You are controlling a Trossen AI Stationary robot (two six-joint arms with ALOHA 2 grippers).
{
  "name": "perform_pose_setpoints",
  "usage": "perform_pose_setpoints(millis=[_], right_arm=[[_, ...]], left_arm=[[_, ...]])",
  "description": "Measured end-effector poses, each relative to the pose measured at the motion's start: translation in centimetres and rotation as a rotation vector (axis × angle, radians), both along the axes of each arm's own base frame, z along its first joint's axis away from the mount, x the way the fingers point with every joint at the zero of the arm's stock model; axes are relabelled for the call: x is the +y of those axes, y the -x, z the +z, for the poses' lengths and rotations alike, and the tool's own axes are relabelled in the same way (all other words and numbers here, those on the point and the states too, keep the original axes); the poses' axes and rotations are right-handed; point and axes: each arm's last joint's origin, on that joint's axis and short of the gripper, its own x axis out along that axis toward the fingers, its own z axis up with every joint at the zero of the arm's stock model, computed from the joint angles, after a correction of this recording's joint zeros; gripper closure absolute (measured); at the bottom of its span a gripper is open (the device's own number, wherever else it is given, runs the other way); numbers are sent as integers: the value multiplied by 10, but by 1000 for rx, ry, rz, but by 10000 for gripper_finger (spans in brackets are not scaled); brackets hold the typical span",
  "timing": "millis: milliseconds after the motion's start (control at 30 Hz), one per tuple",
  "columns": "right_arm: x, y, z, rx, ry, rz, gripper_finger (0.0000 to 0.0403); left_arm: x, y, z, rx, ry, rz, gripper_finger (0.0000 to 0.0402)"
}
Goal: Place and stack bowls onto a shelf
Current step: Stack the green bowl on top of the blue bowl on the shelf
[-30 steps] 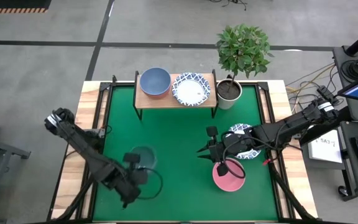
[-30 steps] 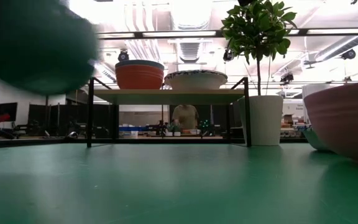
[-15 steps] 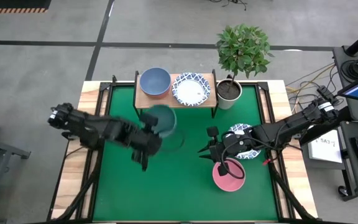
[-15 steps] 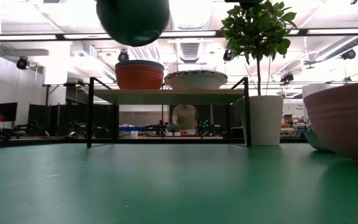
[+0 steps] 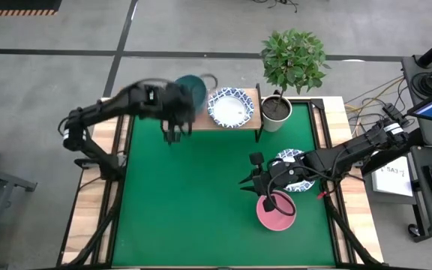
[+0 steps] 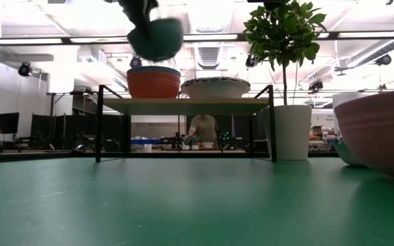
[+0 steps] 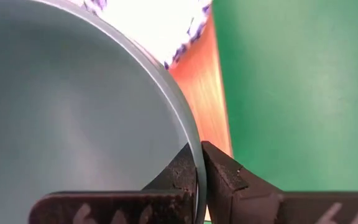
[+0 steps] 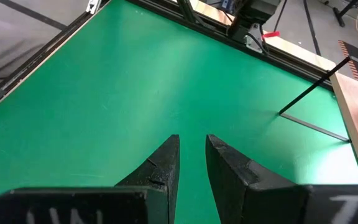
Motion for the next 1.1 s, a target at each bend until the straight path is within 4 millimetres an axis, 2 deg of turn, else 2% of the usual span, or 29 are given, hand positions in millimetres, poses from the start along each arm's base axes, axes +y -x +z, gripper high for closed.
perform_pose_setpoints(millis=[133, 300, 967, 1100], right_arm=[[0, 0, 0, 0, 0, 0, 335], [0, 0, 0, 0, 1, 0, 335], [0, 0, 0, -3, 16, 10, 335], [0, 0, 0, -3, 16, 10, 335]], left_arm=[[32, 8, -12, 19, 82, 84, 401], [53, 17, -18, 40, 86, 152, 401], [57, 10, -21, -25, 108, 119, 401], [57, 9, -20, -44, 101, 118, 390]])
